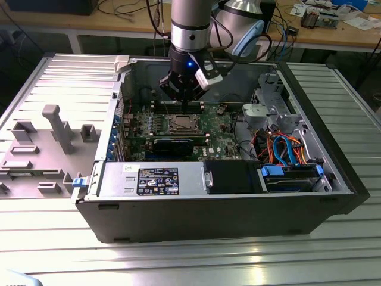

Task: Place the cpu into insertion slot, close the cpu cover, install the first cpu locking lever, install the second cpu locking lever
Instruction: 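Install the first cpu locking lever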

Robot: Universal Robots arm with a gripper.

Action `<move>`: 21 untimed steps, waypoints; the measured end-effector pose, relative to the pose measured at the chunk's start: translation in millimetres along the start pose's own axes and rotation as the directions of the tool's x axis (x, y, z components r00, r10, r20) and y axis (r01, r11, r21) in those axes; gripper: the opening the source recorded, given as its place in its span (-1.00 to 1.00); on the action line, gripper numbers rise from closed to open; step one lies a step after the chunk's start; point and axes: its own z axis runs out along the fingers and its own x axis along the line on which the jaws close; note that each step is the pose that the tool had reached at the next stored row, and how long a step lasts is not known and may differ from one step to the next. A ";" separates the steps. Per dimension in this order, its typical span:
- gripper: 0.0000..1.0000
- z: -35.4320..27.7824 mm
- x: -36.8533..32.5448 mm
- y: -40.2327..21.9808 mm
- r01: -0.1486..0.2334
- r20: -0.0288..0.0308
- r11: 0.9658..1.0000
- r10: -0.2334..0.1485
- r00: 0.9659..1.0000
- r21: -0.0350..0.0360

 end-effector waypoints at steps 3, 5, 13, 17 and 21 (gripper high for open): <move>-0.79 0.0 0.0 0.0 0.013 0.000 1.000 -0.013 1.000 0.000; -0.79 0.0 0.0 0.0 0.023 0.001 1.000 -0.023 1.000 0.000; -0.79 0.0 0.0 0.0 0.059 0.001 0.998 -0.059 0.998 0.001; -0.79 0.0 0.0 0.0 0.079 0.002 0.997 -0.079 0.997 0.001; -0.79 0.0 0.0 0.0 0.093 0.002 0.996 -0.093 0.996 0.001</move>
